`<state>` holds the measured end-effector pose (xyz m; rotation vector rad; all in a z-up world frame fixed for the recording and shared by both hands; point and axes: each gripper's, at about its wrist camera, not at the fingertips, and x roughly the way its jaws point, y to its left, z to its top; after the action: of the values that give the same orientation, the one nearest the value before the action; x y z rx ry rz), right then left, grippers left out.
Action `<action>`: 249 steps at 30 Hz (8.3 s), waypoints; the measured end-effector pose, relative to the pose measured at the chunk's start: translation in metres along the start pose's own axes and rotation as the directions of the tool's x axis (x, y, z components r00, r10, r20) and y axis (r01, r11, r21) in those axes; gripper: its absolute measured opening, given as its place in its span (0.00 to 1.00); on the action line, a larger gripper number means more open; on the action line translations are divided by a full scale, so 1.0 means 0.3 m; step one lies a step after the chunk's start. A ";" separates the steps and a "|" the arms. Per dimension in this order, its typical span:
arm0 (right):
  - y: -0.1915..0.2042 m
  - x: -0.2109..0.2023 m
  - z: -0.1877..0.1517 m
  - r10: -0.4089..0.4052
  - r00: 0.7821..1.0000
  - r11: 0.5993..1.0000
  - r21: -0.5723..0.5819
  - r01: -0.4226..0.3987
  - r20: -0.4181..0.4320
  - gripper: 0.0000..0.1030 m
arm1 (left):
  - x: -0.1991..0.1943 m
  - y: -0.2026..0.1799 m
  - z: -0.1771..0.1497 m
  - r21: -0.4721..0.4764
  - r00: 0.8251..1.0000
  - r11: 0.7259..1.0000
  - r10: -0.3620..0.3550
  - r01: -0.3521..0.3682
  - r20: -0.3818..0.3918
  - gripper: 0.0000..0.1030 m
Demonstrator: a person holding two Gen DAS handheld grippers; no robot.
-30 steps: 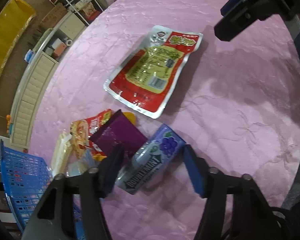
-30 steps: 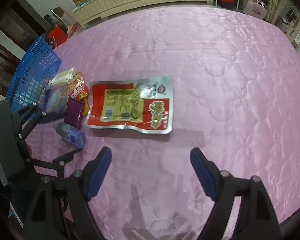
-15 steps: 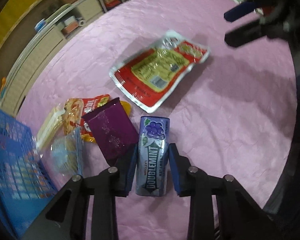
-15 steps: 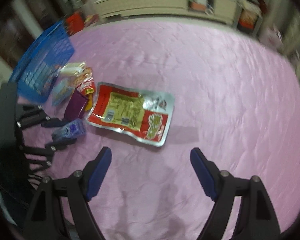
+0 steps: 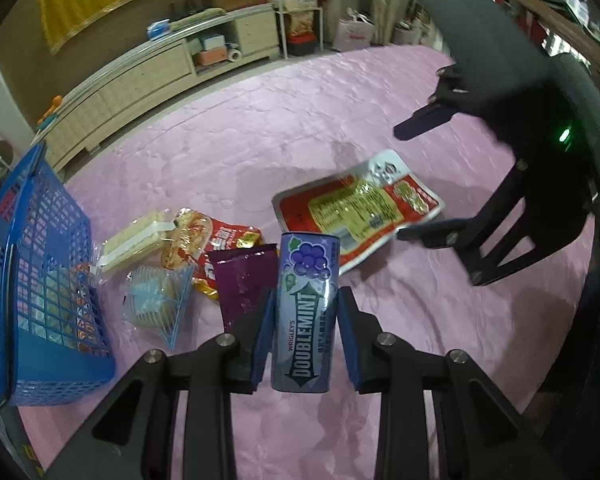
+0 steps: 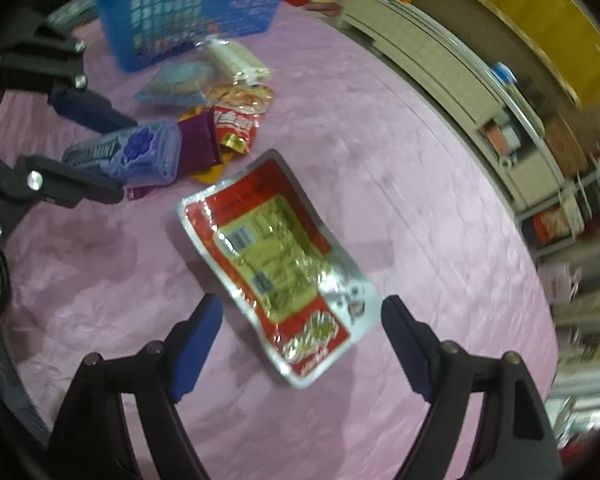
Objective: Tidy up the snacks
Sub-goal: 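Grasp the red-and-yellow sauce pack with the right tool while left holds the gum box, then carry the gum box and sauce pack up over the blue basket, then open both tools to drop the gum box and sauce pack into the basket, then withdraw both tools from the basket toward the remaining snacks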
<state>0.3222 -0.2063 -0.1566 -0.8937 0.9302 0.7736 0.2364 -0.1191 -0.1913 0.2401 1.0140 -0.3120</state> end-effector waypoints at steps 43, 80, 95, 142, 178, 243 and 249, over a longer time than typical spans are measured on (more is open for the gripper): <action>-0.123 0.086 0.015 0.320 0.945 0.947 -0.003 -0.321 -0.073 0.56 | 0.113 0.091 0.053 -0.142 0.999 0.989 0.032 -0.036 -0.030 0.28; 0.111 -0.677 0.290 0.043 0.984 0.976 0.202 -0.078 0.172 0.45 | -0.667 0.346 -0.045 -0.152 0.944 0.978 0.179 -0.141 0.276 0.28; 0.172 -0.675 0.592 0.037 0.981 0.997 0.065 -0.051 0.193 0.45 | -0.715 0.634 -0.068 -0.237 0.936 0.953 0.247 -0.188 0.250 0.28; 0.160 -0.118 0.935 0.036 0.983 0.973 -0.231 0.006 0.178 0.99 | -0.438 0.921 -0.047 -0.344 0.964 0.925 0.223 -0.164 0.142 0.28; -0.094 -0.180 0.623 -0.007 0.959 0.857 0.497 -0.140 0.282 0.99 | -0.210 0.874 0.164 -0.337 0.991 0.940 0.093 -0.055 0.098 0.28; -0.056 -0.410 -0.168 -0.204 0.946 0.690 0.723 -0.043 0.250 0.99 | -0.242 0.118 0.028 -0.083 0.996 0.996 -0.013 0.020 0.093 0.80; -0.081 -0.329 -0.210 -0.210 0.954 0.669 0.743 -0.018 0.212 0.99 | -0.132 0.118 0.029 -0.101 0.999 0.995 -0.023 0.026 0.037 0.80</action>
<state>0.2829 -0.2893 -0.0800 -0.0925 0.8237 0.3417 0.2368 -0.0833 -0.1509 0.1300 0.9952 -0.2851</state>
